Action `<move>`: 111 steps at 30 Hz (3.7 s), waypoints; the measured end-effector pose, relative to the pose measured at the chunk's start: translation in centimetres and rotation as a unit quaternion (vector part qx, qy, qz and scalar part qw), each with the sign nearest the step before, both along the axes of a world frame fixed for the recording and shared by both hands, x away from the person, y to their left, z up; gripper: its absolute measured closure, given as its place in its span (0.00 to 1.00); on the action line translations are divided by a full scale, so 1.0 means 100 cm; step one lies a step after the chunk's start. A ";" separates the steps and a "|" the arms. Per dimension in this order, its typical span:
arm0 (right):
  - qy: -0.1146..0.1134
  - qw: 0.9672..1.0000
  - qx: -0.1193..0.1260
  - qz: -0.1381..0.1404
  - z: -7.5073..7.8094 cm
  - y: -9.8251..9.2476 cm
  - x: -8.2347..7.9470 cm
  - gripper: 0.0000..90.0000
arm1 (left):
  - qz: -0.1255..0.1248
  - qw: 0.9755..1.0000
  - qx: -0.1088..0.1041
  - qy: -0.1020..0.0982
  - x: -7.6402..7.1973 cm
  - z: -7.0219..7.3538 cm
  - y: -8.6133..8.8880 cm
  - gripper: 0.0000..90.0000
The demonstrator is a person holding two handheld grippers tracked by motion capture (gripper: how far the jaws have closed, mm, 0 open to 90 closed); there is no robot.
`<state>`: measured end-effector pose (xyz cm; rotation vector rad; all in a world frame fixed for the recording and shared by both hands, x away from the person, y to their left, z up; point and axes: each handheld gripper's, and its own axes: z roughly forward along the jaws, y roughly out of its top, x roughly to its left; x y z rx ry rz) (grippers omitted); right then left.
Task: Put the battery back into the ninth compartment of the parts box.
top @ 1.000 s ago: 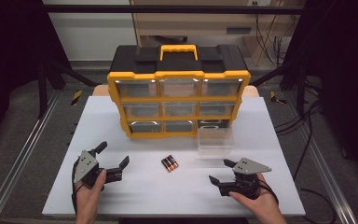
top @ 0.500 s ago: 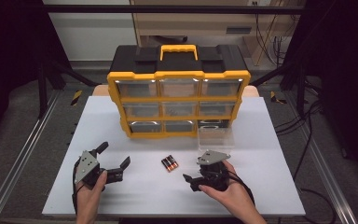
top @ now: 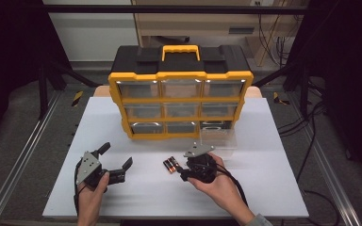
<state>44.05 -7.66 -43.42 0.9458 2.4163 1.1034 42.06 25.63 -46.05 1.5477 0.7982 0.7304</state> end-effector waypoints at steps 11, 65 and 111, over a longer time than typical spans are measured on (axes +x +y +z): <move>-0.003 1.000 0.024 -0.012 -0.004 0.008 0.012 0.58 | -0.003 1.000 -0.004 0.000 0.000 0.000 0.000 0.01; 0.077 0.996 0.001 -0.045 -0.046 0.023 0.032 0.84 | -0.013 1.000 -0.007 0.007 0.001 -0.001 -0.002 0.01; -0.074 0.982 0.114 -0.133 0.043 -0.098 0.023 0.85 | -0.011 1.000 -0.005 0.008 0.002 -0.001 -0.001 0.01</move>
